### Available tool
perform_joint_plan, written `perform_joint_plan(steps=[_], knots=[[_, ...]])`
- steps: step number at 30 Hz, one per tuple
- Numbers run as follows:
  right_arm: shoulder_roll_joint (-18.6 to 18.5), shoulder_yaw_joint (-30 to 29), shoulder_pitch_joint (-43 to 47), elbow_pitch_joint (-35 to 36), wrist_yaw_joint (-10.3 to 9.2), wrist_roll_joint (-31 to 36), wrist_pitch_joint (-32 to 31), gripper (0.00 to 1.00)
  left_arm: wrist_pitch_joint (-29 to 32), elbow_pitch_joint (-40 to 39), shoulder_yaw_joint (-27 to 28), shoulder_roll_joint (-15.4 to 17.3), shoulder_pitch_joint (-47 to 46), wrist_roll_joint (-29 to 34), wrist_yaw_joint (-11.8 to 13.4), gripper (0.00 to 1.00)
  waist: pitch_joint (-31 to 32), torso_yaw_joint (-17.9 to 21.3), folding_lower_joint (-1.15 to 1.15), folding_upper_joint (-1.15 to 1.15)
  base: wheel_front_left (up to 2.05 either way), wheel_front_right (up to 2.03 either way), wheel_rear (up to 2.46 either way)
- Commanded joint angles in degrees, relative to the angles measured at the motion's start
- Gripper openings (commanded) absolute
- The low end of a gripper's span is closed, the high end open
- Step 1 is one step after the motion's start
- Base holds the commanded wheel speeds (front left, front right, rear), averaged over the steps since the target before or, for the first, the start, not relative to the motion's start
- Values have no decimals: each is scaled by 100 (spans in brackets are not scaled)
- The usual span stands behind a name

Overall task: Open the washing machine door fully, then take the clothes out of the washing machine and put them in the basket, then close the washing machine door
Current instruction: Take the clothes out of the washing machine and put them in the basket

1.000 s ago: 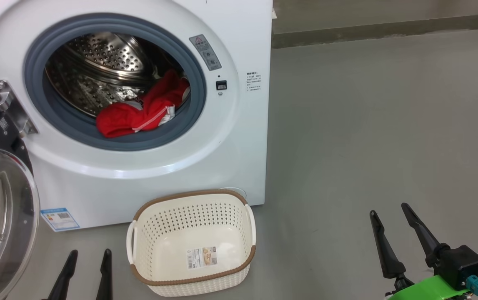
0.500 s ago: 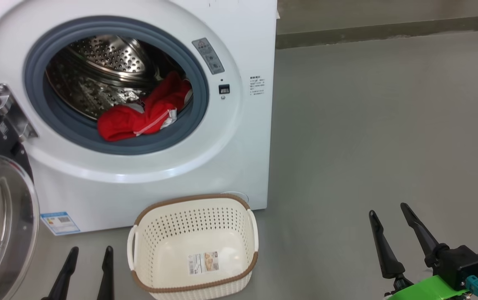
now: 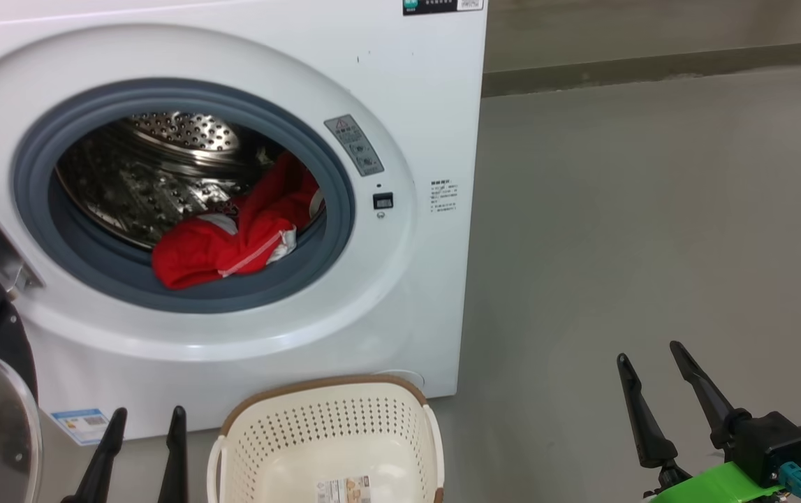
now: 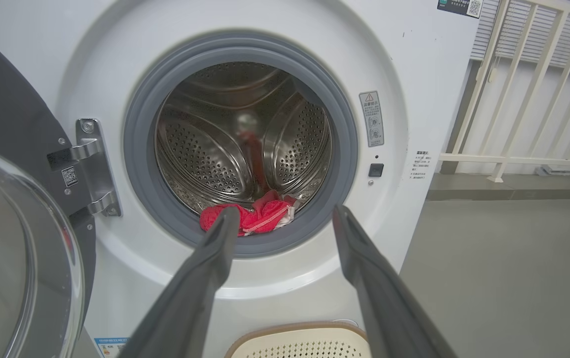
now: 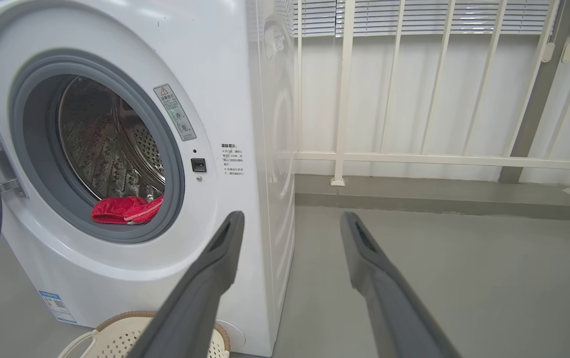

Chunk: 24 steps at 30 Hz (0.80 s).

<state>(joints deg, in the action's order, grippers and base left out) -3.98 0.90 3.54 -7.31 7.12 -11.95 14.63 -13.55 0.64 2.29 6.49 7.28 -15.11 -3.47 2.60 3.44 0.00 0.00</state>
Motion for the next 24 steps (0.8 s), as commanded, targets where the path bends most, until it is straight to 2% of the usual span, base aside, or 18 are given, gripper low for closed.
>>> perform_joint_plan(steps=[1,24], knots=[[-102,150,-112,123,36,19,37,100,-39,-173,190,93,-98,37,49,100,11,-2,0,0,87,-87,0],[-109,204,-163,85,36,33,37,100,-84,-233,106,96,-132,-32,111,100,-15,-109,0,0,10,-10,0]])
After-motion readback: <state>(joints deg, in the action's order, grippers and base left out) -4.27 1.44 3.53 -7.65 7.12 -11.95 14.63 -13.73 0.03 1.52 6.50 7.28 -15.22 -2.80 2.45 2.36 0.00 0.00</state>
